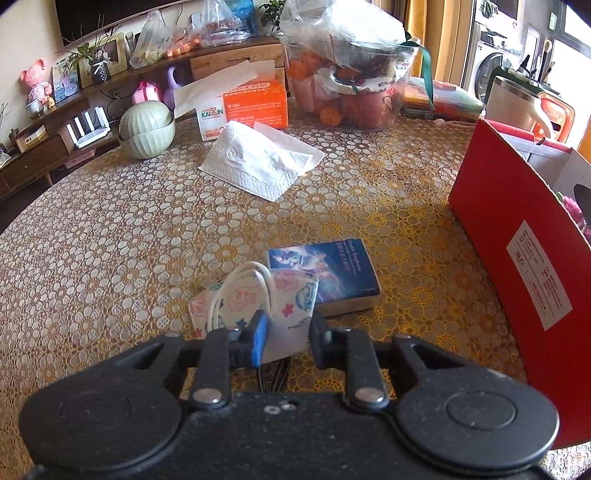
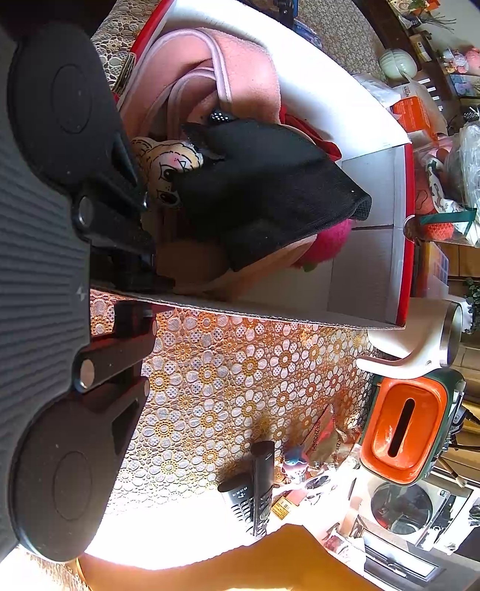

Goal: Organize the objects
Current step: 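Grasp the face mask by its ear loop with the left gripper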

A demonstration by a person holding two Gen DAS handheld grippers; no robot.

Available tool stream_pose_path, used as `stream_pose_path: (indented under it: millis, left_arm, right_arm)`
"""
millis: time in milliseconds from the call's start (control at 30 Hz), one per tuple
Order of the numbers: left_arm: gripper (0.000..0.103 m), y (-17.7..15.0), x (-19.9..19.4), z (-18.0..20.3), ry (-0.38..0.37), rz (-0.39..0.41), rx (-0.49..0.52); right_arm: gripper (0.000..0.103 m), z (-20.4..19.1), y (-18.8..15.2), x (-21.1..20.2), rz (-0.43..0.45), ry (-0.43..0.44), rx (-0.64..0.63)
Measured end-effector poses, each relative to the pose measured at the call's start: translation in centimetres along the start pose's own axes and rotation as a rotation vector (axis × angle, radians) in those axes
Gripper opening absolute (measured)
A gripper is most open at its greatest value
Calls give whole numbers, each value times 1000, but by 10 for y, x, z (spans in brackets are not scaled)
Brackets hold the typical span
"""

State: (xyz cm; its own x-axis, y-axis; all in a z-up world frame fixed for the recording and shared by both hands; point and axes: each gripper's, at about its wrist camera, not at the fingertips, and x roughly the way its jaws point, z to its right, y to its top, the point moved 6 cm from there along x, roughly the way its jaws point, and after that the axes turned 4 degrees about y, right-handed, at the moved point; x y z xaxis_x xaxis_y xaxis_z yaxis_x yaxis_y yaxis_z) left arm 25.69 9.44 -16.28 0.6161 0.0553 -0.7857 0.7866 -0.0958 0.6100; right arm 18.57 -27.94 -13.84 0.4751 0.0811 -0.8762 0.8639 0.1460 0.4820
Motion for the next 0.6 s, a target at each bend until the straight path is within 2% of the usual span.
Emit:
stream_pose_path:
  millis: [67,233,600]
  left_arm:
    - [8,1,-2,-4,2,0,-14]
    - [1,6,-13,-10,11,11,-13]
    - [0,26,-55,-28,35,78,-10]
  right_arm:
    - [4,0,0,0,0,0,0]
    - [4,0,0,0,1,-3,-1]
    - [4,-1,1,-1,3,-5,-3]
